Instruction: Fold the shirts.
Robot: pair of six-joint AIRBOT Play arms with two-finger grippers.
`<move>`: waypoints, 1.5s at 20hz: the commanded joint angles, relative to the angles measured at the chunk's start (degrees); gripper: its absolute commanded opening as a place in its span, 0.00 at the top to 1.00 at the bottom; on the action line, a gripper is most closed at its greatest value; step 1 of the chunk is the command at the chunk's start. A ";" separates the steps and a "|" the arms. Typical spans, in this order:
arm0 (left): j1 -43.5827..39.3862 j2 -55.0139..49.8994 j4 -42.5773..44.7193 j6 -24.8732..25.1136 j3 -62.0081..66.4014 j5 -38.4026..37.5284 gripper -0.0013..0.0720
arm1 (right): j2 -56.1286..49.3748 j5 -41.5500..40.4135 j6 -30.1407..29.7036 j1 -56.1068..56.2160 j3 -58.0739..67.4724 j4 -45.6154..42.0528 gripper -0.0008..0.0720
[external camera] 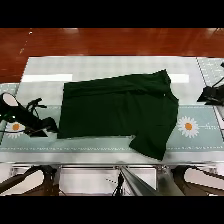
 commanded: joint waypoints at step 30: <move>-2.03 1.16 -22.99 11.76 0.39 7.89 0.95 | 6.75 -16.20 -6.19 7.19 -33.55 28.59 0.96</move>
